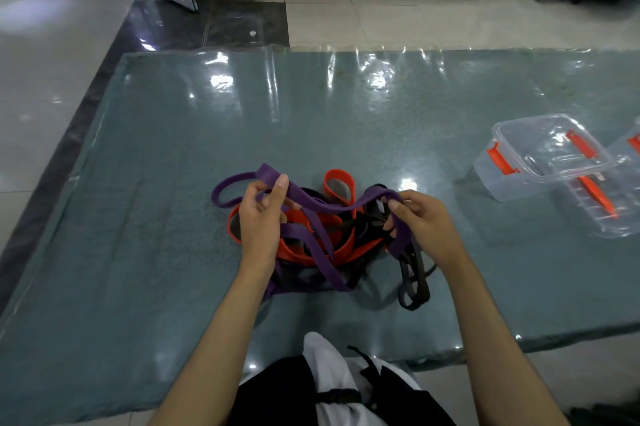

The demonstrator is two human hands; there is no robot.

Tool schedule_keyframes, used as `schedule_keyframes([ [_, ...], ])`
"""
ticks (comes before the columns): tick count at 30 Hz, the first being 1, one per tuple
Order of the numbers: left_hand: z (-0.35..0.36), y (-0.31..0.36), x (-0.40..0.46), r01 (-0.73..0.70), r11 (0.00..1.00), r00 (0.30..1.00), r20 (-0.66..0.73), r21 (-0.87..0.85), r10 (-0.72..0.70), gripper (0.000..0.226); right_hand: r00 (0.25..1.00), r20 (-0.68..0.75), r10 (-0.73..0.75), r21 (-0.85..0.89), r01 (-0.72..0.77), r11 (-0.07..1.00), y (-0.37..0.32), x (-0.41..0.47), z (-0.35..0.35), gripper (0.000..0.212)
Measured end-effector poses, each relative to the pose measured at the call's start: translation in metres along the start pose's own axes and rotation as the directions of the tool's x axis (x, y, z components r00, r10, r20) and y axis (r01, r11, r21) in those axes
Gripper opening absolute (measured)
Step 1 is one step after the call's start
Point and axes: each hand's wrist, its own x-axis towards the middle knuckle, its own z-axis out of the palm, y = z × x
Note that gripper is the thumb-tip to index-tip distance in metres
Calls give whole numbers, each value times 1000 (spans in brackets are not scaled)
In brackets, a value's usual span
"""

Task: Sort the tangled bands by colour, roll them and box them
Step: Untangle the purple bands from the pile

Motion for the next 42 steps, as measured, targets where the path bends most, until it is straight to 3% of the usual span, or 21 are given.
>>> schedule_keyframes([
  [8, 3, 5, -8, -4, 1000, 999, 42, 9, 3, 22, 978, -201, 53, 271, 4, 962, -37, 2, 0, 11],
  [15, 14, 4, -12, -24, 1000, 993, 113, 11, 23, 12, 928, -367, 55, 430, 117, 895, -64, 4, 4, 6],
  [21, 17, 3, -16, 14, 1000, 975, 222, 17, -18, 31, 912, -392, 120, 589, 149, 794, -80, 13, 9, 10],
  [27, 19, -5, -12, 82, 995, 981, 173, 57, -91, 15, 958, -246, 147, 605, 33, 796, -68, 22, 29, 12],
  [31, 19, -11, -11, 171, 976, 966, 173, 132, -193, 36, 972, -159, 172, 555, -55, 830, -41, 19, 65, 13],
  [36, 15, -22, -10, 248, 957, 955, 127, 151, -267, 24, 997, -52, 49, 390, -25, 920, -14, 9, 87, 38],
  [38, 15, -23, -11, 258, 953, 950, 139, 157, -280, 31, 1000, 15, 13, 309, -17, 951, -10, 6, 89, 43],
  [42, 17, -21, -15, 275, 948, 930, 205, 161, -305, 60, 996, 76, 54, 368, -78, 927, 1, 1, 93, 42],
])
